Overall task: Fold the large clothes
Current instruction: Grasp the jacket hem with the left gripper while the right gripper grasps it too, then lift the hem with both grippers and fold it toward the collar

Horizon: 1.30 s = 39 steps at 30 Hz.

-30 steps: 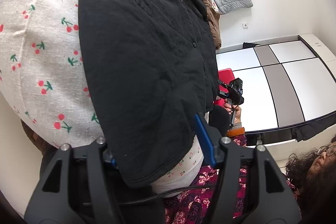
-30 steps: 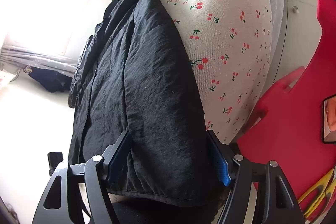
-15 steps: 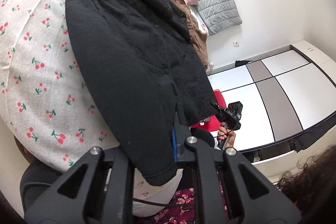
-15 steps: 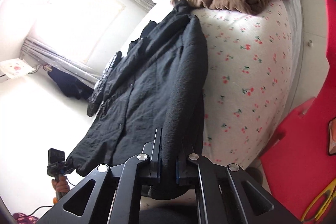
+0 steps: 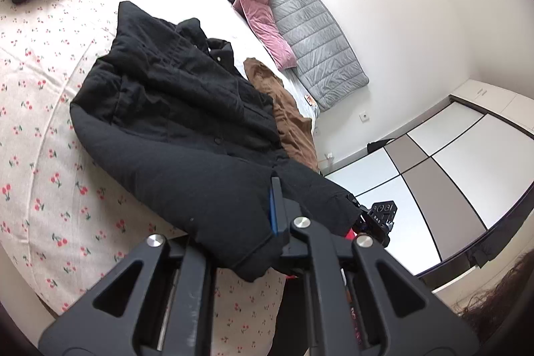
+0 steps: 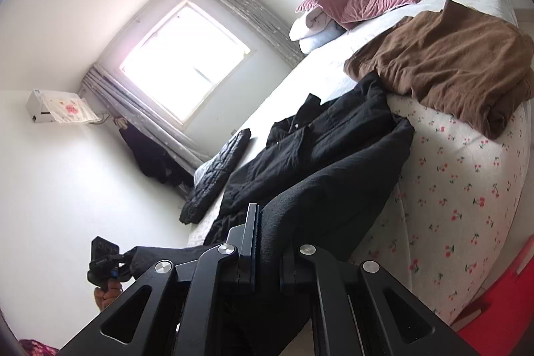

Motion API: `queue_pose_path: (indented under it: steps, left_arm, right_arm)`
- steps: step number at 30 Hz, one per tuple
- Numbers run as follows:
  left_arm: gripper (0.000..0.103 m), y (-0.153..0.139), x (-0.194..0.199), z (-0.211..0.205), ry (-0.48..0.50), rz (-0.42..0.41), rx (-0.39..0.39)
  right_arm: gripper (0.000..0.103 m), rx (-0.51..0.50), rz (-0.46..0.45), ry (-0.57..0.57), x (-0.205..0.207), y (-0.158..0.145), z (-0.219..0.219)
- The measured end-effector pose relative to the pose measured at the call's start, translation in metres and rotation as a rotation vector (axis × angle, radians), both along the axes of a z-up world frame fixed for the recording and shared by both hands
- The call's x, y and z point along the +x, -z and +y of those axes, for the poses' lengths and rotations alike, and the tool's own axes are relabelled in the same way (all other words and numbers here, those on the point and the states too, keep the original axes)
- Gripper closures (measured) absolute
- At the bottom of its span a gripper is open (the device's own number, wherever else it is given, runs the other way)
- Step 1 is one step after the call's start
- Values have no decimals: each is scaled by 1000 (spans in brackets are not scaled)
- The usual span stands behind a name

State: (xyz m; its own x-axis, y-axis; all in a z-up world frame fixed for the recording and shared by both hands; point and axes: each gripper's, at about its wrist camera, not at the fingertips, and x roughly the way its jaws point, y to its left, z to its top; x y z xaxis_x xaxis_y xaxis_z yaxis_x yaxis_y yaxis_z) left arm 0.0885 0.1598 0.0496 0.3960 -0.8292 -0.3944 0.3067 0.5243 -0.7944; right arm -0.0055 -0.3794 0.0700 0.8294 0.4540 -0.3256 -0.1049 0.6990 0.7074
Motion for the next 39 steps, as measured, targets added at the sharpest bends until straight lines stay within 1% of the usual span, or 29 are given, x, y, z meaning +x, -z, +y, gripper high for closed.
queue_pose_path:
  steps: [5, 12, 14, 16, 19, 23, 27, 31, 33, 36, 38, 39]
  left_arm:
    - [93, -19, 41, 10, -78, -38, -11]
    - [93, -40, 110, 10, -167, -79, 26]
    - [93, -41, 134, 8, -185, -76, 34]
    - [93, -39, 162, 3, -201, -74, 59]
    - [93, -28, 207, -4, -235, -46, 103]
    - [92, 5, 268, -16, -264, 14, 148]
    - [92, 54, 321, -30, -281, 86, 189]
    - [91, 100, 356, -42, -286, 154, 229]
    - [89, 116, 365, -46, -285, 169, 244]
    - [88, 125, 367, -46, -275, 183, 236]
    - [84, 121, 364, -45, -254, 185, 234]
    - [74, 117, 362, -45, -244, 184, 236]
  right_arm:
    - [95, 43, -51, 74, 33, -23, -31]
    - [96, 33, -62, 141, 106, -50, -60]
    - [96, 31, -58, 153, 134, -52, -64]
    - [96, 23, -50, 163, 162, -52, -66]
    - [96, -2, -15, 180, 208, -47, -69]
    - [96, -36, 59, 200, 270, -24, -73]
    - [96, -70, 163, 225, 323, 19, -79]
    - [95, -84, 275, 249, 363, 70, -88]
    - [95, -81, 322, 263, 376, 94, -92]
    - [95, -69, 371, 269, 386, 122, -95]
    - [94, -57, 372, 262, 385, 127, -96]
    - [93, -51, 365, 256, 383, 125, -96]
